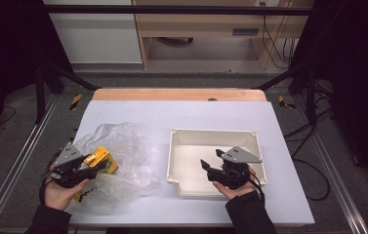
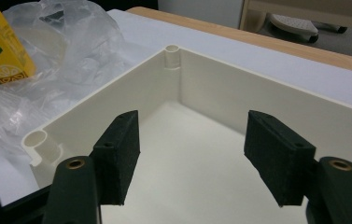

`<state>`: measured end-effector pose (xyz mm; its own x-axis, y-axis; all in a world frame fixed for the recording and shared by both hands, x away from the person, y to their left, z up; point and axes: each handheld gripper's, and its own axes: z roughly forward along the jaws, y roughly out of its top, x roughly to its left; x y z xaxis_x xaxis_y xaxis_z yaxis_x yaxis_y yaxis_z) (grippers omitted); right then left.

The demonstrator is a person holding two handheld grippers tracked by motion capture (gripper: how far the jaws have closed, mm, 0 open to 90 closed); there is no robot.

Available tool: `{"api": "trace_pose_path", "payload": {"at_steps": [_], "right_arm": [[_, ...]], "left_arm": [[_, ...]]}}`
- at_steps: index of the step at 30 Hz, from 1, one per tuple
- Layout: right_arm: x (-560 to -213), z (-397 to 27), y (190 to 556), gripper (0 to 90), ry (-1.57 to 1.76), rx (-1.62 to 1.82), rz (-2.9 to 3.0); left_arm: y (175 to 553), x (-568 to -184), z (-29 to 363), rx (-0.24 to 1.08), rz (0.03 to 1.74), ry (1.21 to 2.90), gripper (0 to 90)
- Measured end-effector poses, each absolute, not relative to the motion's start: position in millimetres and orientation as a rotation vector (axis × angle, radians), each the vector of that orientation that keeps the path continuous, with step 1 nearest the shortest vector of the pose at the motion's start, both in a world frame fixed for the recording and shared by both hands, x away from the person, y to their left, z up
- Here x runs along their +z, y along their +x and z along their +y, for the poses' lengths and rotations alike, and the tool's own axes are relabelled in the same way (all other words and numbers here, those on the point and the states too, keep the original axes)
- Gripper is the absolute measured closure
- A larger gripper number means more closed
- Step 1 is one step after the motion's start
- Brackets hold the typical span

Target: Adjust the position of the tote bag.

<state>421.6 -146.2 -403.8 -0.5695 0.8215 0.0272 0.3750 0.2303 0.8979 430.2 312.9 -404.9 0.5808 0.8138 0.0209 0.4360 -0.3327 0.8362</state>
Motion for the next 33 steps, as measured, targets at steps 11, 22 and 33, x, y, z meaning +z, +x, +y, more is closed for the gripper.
{"api": "trace_pose_path", "payload": {"at_steps": [11,22,33], "right_arm": [[-400.4,-150.7,421.3,34.8,1.096,1.305,2.031],[-392.8,-159.0,418.2,30.2,1.111,1.313,1.992],[-393.7,-175.1,412.9,25.7,1.139,1.301,1.968]], "left_arm": [[422.5,-381.8,311.0,0.606,0.997,1.918,50.7],[417.0,-366.3,309.3,0.627,0.993,1.903,50.8],[409.5,-345.4,307.1,0.631,0.954,1.87,50.8]]}}
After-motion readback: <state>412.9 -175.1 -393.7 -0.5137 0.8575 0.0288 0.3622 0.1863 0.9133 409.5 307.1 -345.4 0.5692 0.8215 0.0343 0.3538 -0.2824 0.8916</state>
